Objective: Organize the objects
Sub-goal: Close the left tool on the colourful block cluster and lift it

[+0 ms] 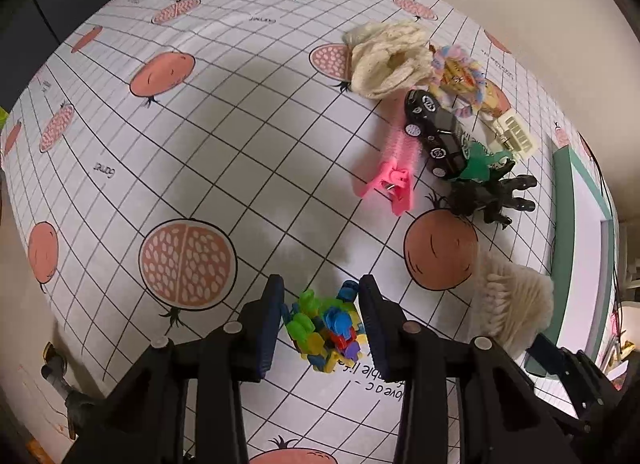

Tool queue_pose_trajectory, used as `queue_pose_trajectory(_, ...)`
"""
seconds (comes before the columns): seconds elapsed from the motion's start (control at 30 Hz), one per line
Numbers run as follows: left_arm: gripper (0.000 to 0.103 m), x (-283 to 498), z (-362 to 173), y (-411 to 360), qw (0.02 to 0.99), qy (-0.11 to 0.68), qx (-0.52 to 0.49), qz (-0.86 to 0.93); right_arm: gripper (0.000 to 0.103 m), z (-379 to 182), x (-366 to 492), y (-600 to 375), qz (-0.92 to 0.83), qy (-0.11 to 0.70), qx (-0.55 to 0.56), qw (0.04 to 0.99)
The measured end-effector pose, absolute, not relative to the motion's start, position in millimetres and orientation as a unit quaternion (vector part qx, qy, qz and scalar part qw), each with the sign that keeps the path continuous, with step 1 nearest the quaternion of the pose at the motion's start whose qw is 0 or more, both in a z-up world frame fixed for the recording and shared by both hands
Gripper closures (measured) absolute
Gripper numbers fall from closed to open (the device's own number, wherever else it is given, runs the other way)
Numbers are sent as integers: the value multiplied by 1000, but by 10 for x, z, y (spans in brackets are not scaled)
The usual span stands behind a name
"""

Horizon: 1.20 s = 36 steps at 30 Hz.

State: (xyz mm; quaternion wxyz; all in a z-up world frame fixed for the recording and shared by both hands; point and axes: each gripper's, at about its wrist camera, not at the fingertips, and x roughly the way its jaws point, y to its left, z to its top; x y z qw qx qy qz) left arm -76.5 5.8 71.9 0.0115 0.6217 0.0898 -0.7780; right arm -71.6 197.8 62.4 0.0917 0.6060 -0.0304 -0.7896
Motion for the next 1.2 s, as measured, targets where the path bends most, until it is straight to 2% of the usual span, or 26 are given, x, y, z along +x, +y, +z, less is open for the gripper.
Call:
queue_pose_trajectory(0.07, 64, -727, 758, 82, 9, 94, 620, -779, 43, 683, -693, 2037, -793, -38, 601, 91)
queue_pose_trajectory(0.17, 77, -661, 833, 118, 6, 104, 614, -783, 43, 747, -562, 2091, -802, -40, 589, 90)
queue_pose_trajectory(0.33, 77, -570, 931, 223, -2, 103, 609, -787, 43, 781, -679, 2063, -809, -42, 580, 84)
queue_pose_trajectory(0.4, 77, -695, 637, -132, -7, 108, 607, -787, 43, 762, -711, 2081, -810, -40, 580, 79)
queue_pose_trajectory(0.47, 78, -703, 646, -171, -8, 111, 604, -789, 43, 767, -694, 2119, -810, -39, 580, 76)
queue_pose_trajectory(0.5, 80, -799, 629, -141, -7, 110, 603, -790, 43, 755, -705, 2114, -810, -40, 580, 75)
queue_pose_trajectory(0.53, 95, -792, 648, -151, -7, 108, 601, -792, 43, 770, -693, 2146, -811, -42, 579, 73)
queue_pose_trajectory(1.07, 95, -956, 613, -204, -21, 172, 587, -791, 43, 810, -677, 2263, -813, -52, 576, 70)
queue_pose_trajectory(1.1, 93, -944, 635, -205, -19, 170, 585, -793, 43, 809, -676, 2260, -813, -52, 576, 70)
queue_pose_trajectory(1.2, 71, -939, 646, -173, -22, 169, 581, -796, 43, 806, -673, 2254, -813, -50, 576, 72)
